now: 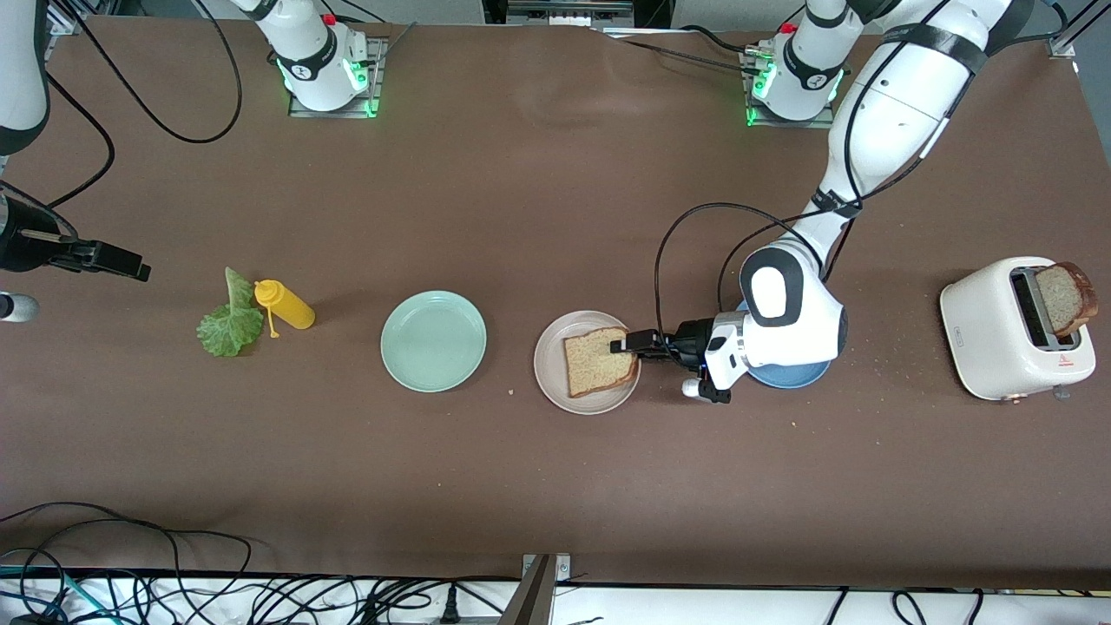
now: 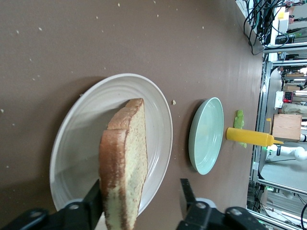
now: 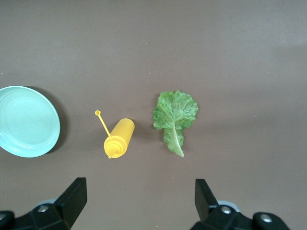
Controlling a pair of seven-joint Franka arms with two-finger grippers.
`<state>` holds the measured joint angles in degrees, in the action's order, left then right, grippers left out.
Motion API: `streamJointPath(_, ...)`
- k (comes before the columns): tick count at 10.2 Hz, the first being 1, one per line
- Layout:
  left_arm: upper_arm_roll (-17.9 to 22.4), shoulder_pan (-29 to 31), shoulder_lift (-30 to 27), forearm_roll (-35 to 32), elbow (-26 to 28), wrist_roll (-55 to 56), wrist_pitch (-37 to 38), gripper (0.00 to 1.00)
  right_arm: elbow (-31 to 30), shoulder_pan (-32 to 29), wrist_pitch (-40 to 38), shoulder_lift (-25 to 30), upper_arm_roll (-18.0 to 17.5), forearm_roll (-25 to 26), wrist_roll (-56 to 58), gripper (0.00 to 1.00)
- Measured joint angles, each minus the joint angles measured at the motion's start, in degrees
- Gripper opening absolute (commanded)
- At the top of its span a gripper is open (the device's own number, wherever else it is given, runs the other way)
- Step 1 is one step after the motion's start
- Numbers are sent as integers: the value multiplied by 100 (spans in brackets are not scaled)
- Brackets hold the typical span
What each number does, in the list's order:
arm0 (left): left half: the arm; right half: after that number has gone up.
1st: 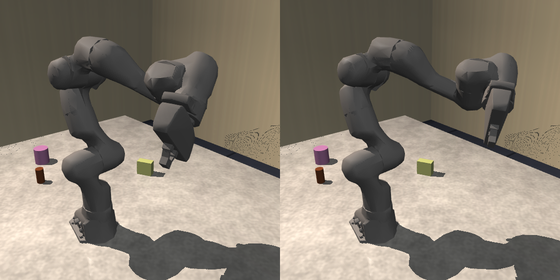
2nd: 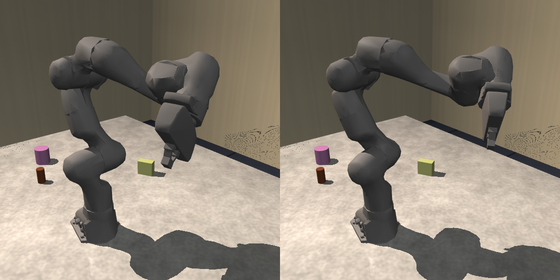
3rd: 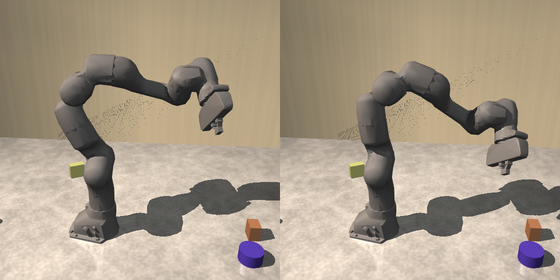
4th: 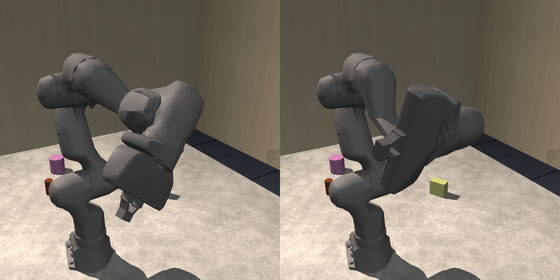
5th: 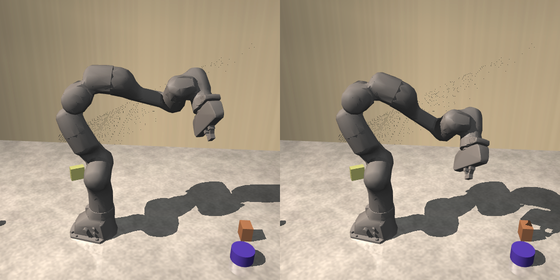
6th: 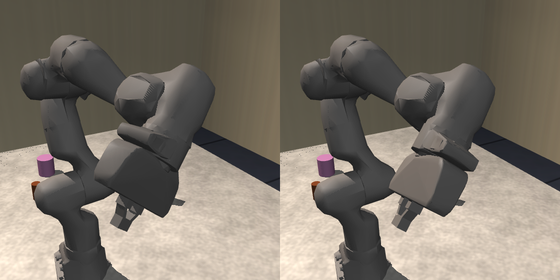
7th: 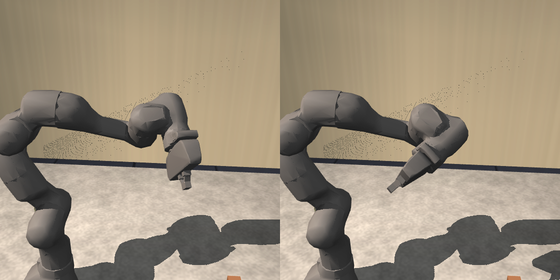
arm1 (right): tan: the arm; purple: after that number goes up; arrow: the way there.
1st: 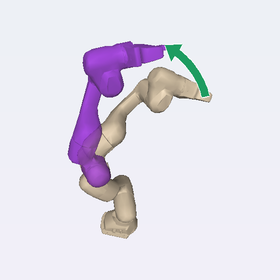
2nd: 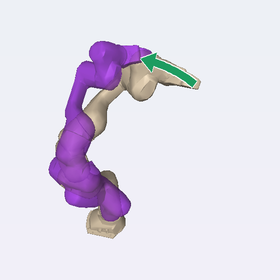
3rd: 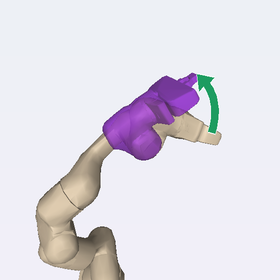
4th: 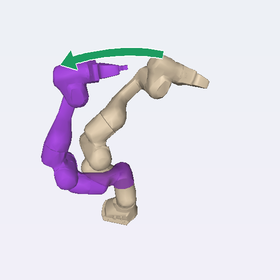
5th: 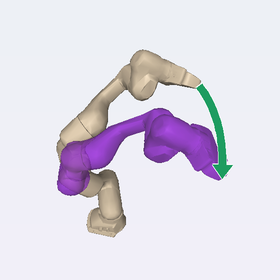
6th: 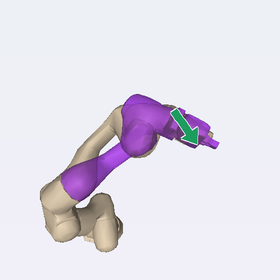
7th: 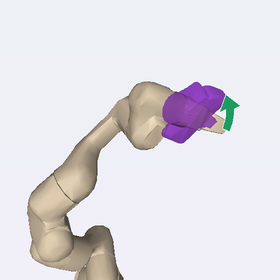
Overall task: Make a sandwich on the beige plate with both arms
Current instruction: 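Open the left gripper on the toast while the right gripper reaches the lettuce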
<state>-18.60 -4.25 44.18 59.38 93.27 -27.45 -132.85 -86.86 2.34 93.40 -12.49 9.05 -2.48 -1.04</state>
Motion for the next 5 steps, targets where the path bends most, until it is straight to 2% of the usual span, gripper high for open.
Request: streamJointPath(5,196,188,-86,-1029,-95,141,-33,100,-27,-123,174,-410,4,2,0,100)
